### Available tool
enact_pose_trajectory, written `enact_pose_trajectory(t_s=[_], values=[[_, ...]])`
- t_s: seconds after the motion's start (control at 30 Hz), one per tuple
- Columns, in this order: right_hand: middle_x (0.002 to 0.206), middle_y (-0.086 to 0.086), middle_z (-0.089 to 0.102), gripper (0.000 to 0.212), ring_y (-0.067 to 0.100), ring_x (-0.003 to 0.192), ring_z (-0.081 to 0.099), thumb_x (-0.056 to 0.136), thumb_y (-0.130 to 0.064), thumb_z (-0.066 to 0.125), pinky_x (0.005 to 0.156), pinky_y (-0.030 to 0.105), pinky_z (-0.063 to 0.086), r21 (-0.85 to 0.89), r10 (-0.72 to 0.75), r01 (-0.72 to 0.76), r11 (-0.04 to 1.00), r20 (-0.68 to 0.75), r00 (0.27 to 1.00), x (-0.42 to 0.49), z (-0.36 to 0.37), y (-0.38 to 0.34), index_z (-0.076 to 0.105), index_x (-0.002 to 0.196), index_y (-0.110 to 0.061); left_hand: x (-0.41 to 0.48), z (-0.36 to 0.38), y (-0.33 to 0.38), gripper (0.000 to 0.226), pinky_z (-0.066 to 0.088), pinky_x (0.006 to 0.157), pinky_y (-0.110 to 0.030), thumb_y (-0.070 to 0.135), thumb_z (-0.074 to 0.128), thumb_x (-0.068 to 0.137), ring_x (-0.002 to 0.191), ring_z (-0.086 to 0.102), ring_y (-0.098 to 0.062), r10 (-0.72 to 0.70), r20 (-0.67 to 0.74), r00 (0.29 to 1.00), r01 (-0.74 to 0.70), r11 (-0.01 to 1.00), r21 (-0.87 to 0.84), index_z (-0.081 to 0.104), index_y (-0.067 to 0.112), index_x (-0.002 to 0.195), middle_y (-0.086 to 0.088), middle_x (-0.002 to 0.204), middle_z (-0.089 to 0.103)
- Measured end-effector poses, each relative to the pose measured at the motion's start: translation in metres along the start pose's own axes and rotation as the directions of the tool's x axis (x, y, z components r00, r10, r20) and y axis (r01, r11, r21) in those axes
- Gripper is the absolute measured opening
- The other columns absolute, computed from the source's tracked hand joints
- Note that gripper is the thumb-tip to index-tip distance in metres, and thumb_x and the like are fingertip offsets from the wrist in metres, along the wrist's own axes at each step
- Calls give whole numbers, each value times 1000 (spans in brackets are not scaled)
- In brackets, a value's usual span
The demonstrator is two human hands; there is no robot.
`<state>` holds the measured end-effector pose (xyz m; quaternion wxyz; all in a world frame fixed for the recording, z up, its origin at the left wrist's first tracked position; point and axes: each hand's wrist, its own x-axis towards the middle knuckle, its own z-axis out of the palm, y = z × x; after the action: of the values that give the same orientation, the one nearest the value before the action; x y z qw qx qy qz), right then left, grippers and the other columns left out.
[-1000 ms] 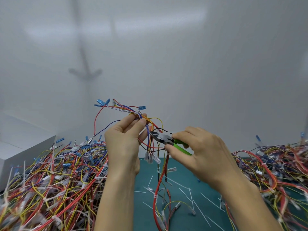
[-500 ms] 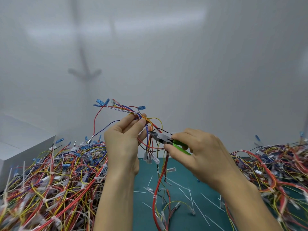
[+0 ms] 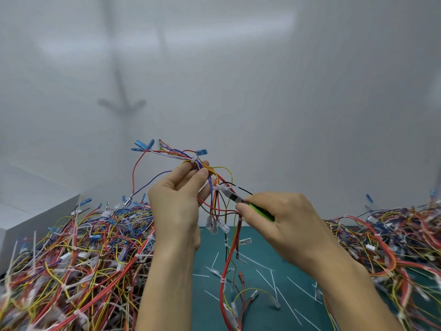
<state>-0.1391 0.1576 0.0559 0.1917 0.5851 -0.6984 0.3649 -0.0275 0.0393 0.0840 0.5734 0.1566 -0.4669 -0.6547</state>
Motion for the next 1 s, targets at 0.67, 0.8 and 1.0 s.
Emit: enact_pose_trajectory(t_s=[0.67, 0.8, 1.0], values=[[81, -12, 52, 40, 8, 74, 49, 90, -64, 31, 61, 22, 39, -136, -1, -1, 991, -18, 1000, -1, -1, -4, 56, 93, -33, 0, 2, -1, 32, 54, 56, -14, -4, 67, 86, 70, 73, -8, -14, -7, 1000, 14, 1000, -16, 67, 0, 117, -5, 89, 76], [78, -12, 52, 41, 9, 71, 48, 89, -65, 30, 59, 23, 38, -144, -9, 5, 990, -22, 1000, -1, -1, -4, 55, 91, -33, -1, 3, -2, 29, 53, 55, -14, -5, 66, 86, 69, 73, -7, -14, 1, 1000, 14, 1000, -25, 68, 0, 115, 0, 81, 77], [74, -8, 61, 49, 13, 67, 53, 90, -63, 35, 57, 24, 39, -50, -14, 11, 999, -47, 999, 0, 0, -1, 66, 86, -26, 0, 2, -2, 31, 54, 57, -15, -5, 66, 86, 71, 73, -8, -6, -6, 1000, 6, 1000, -22, 67, 0, 116, -5, 89, 75]])
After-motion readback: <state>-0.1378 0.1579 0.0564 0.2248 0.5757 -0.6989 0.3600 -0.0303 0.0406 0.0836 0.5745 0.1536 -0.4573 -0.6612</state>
